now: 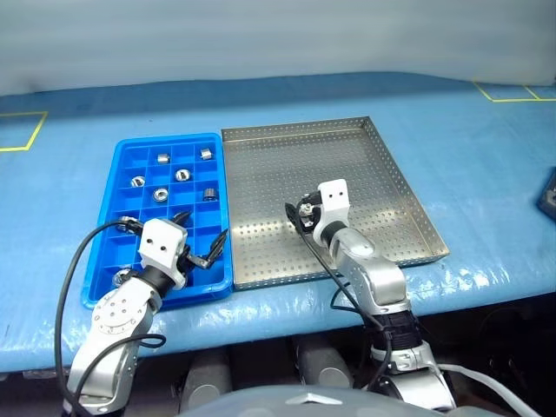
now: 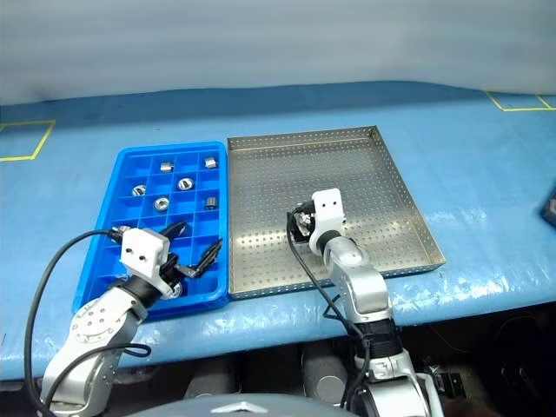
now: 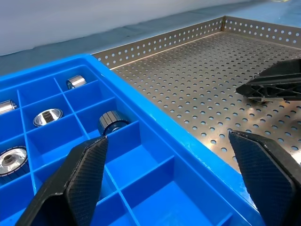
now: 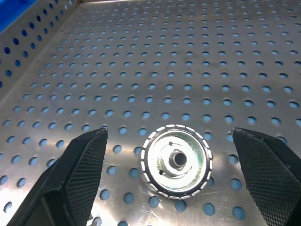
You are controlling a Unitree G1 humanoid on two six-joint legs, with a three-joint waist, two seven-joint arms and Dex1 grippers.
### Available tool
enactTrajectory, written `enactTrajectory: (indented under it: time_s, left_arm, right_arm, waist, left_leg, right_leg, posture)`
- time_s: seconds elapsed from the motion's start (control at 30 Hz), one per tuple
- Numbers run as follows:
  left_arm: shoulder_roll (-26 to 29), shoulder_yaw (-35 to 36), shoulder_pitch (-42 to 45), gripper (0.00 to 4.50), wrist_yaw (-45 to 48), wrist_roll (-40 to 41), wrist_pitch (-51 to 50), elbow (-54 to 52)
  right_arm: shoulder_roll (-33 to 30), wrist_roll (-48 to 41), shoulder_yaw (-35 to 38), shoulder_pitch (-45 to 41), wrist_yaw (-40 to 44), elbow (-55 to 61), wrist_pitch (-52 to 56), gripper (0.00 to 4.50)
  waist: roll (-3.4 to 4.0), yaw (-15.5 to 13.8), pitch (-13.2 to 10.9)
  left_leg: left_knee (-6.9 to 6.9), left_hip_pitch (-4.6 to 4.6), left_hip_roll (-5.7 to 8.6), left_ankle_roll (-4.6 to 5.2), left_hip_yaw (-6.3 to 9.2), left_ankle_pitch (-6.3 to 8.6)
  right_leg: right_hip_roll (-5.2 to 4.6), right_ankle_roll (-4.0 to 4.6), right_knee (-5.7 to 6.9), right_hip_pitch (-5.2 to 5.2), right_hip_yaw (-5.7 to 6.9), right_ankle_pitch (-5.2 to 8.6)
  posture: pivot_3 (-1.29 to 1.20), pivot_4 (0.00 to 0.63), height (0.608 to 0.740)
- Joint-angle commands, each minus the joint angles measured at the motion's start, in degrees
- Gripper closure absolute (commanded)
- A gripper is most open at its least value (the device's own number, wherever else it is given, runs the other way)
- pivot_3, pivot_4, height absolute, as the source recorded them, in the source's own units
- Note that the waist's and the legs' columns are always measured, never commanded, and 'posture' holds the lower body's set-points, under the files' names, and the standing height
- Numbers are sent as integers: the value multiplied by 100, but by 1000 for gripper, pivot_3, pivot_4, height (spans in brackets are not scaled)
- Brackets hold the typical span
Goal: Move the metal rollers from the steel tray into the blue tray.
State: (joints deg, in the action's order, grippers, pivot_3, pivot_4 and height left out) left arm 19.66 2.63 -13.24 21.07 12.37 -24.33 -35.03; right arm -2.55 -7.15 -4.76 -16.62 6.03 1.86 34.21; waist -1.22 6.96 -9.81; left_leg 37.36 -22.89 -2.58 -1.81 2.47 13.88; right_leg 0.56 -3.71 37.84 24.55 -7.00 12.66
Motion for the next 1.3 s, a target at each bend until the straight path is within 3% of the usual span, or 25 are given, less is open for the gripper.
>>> enactTrajectory:
  time_s: [0.03,0.27,0.3,0.53,0.73,1.03,1.3]
  left_arm:
    - [-20,14,-23,0,-40,29,128,-285]
    - [-46,0,-38,0,-47,23,142,-262]
    - [-48,-3,-36,0,-49,21,142,-259]
    - [-53,35,-53,0,-68,24,151,-279]
    - [-106,80,-261,0,-186,6,203,-414]
    - [-247,235,-808,0,-472,-64,313,-738]
    - [-451,436,-1491,0,-724,-121,480,-1084]
  right_arm:
    - [0,73,72,-16,-41,-97,-182,430]
    - [49,117,88,54,-39,-83,-208,2563]
    - [54,125,91,54,-45,-74,-205,2651]
    - [-134,193,-312,-131,312,555,33,2651]
    - [-105,-103,-832,-855,962,1281,640,2651]
    - [246,-57,-1662,-1750,1609,378,540,2651]
    - [582,63,-2052,-1870,1887,-339,292,2651]
  waist:
    - [0,2,0]
    - [1,4,0]
    - [1,3,0]
    - [3,2,-1]
    - [4,-9,-2]
    - [3,-311,-2]
    - [4,-568,-3]
  left_leg:
    - [0,0,0,0,0,0]
    - [-1,1,-1,0,1,0]
    - [-1,1,-1,0,0,0]
    - [-2,0,0,0,0,0]
    - [-7,2,-3,0,3,0]
    - [-21,1,-3,0,7,0]
    - [-22,1,-4,0,5,0]
  right_leg:
    - [0,0,0,0,0,0]
    - [1,0,1,0,0,0]
    - [1,0,1,0,0,0]
    - [1,1,1,2,-1,0]
    - [4,1,6,5,1,1]
    - [2,3,-2,7,8,2]
    - [0,20,-4,9,13,12]
  posture:
    - [-34,150,740]
    - [-36,150,740]
    - [-37,150,740]
    - [-16,150,740]
    - [36,150,740]
    - [140,150,740]
    - [237,150,740]
